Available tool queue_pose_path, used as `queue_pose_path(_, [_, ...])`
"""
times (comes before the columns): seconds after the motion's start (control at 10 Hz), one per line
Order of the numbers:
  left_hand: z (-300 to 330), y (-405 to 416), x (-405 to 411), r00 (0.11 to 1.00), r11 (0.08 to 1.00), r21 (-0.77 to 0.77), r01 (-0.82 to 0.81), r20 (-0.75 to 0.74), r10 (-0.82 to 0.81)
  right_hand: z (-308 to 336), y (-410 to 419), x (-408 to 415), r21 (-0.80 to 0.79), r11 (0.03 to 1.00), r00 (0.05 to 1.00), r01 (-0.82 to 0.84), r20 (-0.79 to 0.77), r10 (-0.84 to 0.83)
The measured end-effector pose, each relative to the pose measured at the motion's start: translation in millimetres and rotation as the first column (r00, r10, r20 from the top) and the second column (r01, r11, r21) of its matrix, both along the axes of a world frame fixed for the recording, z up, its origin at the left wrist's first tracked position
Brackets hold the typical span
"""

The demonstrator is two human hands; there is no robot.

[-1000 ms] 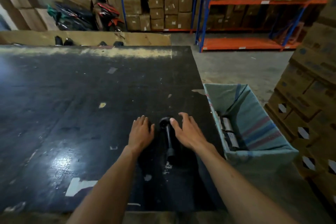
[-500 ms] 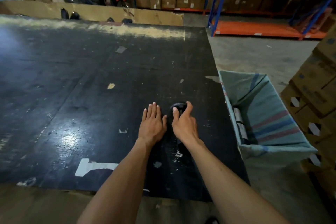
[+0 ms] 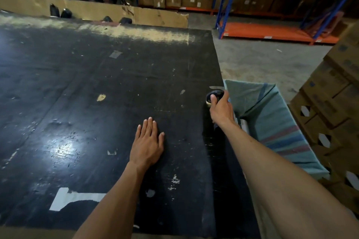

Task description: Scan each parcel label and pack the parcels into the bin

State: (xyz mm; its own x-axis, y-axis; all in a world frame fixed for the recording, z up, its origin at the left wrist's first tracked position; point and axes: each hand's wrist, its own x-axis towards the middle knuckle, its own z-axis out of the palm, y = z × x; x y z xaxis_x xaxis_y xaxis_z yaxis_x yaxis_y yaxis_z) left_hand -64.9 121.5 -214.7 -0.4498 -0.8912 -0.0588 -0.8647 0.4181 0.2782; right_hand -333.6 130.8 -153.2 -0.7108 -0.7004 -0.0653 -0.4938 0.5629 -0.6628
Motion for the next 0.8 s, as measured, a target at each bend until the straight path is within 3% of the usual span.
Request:
queue_pose_path(0.6, [4, -1, 1, 1.0, 1.0, 0.012, 0.0, 0.012, 0.0, -7, -24, -35, 0.06, 0.998, 0.992, 0.026, 0.119, -0.033])
queue_pose_path(0.7, [4, 0, 1, 1.0, 1.0, 0.016, 0.001, -0.005, -0.001, 2, -2, -18, 0.024, 0.993, 0.99, 0.112, 0.087, -0.114])
queue_pose_path(0.8, [2, 0, 1, 1.0, 1.0, -0.017, 0.008, -0.022, -0.009, -13, 44, 16, -0.183, 0.967, 0.981, 0.177, 0.113, -0.158])
